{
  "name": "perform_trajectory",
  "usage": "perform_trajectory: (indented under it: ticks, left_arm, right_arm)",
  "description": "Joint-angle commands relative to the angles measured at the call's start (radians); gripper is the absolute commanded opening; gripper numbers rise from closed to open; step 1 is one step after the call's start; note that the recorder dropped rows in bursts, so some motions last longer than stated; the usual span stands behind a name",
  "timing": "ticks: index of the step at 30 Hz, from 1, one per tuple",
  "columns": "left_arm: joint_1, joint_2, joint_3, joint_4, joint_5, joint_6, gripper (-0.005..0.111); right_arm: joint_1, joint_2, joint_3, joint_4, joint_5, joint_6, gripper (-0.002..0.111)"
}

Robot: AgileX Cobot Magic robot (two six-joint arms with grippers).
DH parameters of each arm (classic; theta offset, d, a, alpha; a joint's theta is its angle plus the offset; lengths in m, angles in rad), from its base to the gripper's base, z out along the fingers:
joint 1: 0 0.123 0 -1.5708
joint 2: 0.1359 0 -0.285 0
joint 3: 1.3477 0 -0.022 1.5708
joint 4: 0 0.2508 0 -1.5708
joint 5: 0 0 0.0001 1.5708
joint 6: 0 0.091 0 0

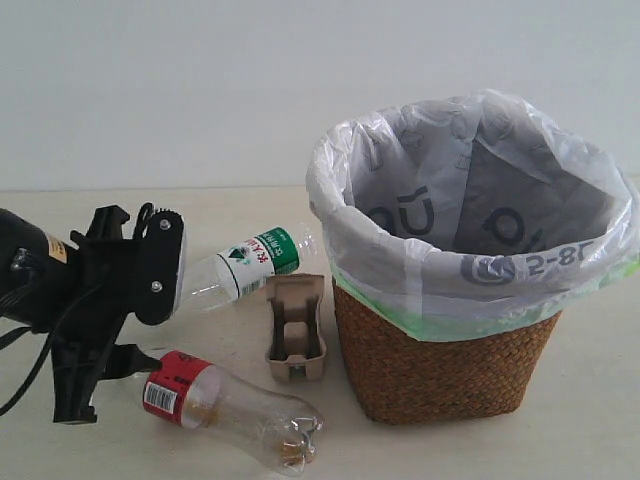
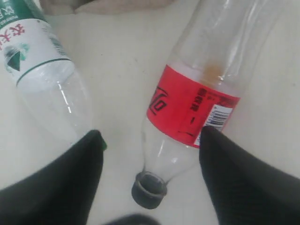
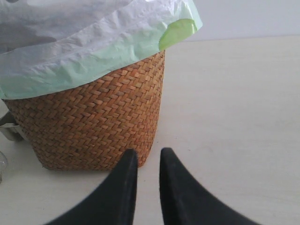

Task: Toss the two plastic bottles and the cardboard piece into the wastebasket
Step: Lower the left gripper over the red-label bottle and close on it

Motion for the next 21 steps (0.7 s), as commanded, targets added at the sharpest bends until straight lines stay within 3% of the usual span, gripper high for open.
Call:
perform_trajectory:
  ticks: [1,21]
  left_arm:
    - [-0.005,0.02,-0.006,-0.002,-0.03,-0.015,0.058]
    - [-0.065,0.125,-0.002,0.096,0.048,-0.006,0.058]
  right_arm:
    - [0.001,-0.005,-0.001,-0.002,-0.009,0.001,0.013]
    - [0.001,-0.005,-0.001,-0.002,-0.009,0.001,0.013]
